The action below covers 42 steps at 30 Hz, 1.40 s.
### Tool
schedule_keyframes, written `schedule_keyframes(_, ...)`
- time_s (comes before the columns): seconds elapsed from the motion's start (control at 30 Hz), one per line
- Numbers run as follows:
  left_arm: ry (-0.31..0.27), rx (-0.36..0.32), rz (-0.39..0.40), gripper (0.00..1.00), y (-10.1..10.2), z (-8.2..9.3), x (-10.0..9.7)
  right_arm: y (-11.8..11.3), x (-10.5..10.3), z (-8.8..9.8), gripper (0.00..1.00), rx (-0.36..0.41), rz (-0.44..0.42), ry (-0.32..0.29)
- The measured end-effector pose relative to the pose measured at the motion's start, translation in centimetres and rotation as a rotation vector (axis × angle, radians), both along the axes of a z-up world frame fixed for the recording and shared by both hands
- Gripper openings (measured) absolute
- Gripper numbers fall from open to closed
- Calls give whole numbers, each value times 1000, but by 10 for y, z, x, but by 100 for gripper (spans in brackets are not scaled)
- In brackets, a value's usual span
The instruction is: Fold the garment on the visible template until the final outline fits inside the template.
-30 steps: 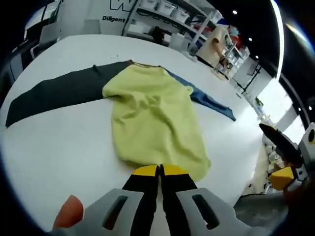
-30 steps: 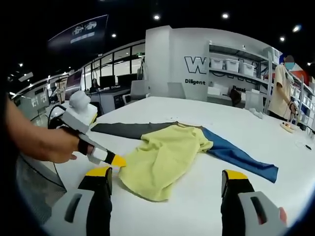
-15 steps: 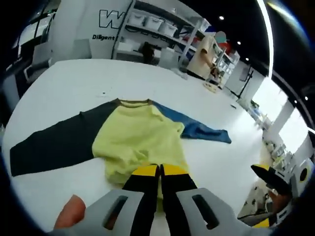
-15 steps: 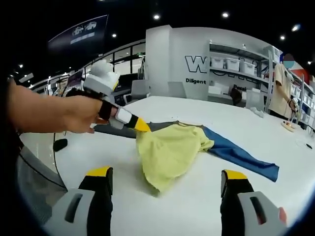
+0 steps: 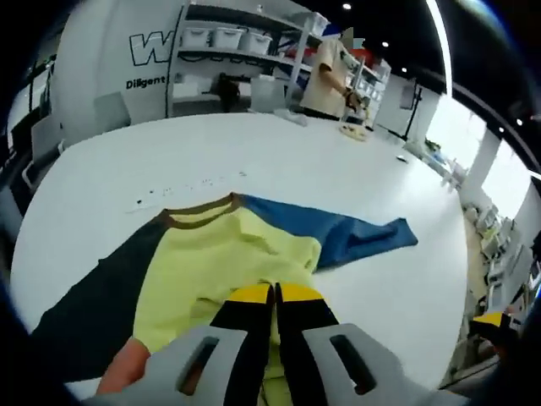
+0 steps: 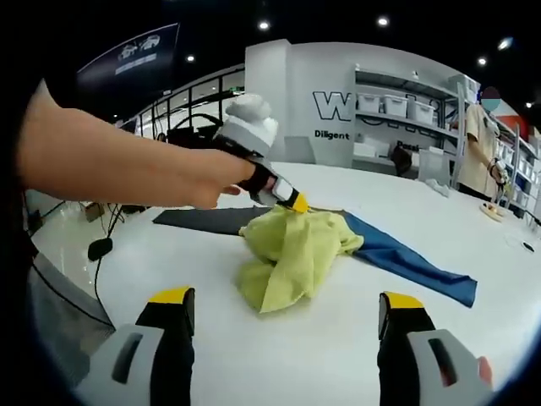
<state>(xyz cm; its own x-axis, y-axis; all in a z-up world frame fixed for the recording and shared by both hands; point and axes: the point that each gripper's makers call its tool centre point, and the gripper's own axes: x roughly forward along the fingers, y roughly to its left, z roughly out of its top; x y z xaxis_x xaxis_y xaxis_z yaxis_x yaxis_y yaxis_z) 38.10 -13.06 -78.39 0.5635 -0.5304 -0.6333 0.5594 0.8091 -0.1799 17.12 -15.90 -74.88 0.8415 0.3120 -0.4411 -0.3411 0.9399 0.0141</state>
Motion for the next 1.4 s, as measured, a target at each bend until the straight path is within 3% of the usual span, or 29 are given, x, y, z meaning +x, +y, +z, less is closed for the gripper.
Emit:
schedule_keyframes(0.33,32,104,-66,0,-12,-46,3,-5,1,1,91,8,-20,1)
schedule_keyframes(0.4,56,116,-89,10,-14,-55,-1,-5,1,1,90,8,-18,2)
schedule_keyframes(0.47,112,121,-88,12,-13,-64,-8,-4,1,1,90,9,-16,2)
schedule_keyframes(0.7,88,111,-115,16,-11,-59,-13,-5,0,0,90,11,-16,5)
schedule_keyframes(0.77,97,68,-121,16,-11,-48,-21,-3,0,0,90,7,-6,6)
schedule_keyframes(0.83,70,31,-148,16,-10,-35,-28,-2,-1,-1,90,6,-4,7)
schedule_keyframes(1.0,20,23,-137,13,12,-20,-32,0,-2,-2,89,3,6,11)
schedule_keyframes(1.1,-27,74,-113,10,29,-23,-24,3,-2,-2,89,2,16,11)
schedule_keyframes(1.17,1,57,-68,5,37,-28,-20,3,-2,-2,89,0,18,13)
schedule_keyframes(1.23,-9,90,-61,1,44,-34,-16,3,-3,-2,89,4,18,13)
schedule_keyframes(1.4,15,68,-53,3,34,-41,-15,1,-1,-2,89,10,10,11)
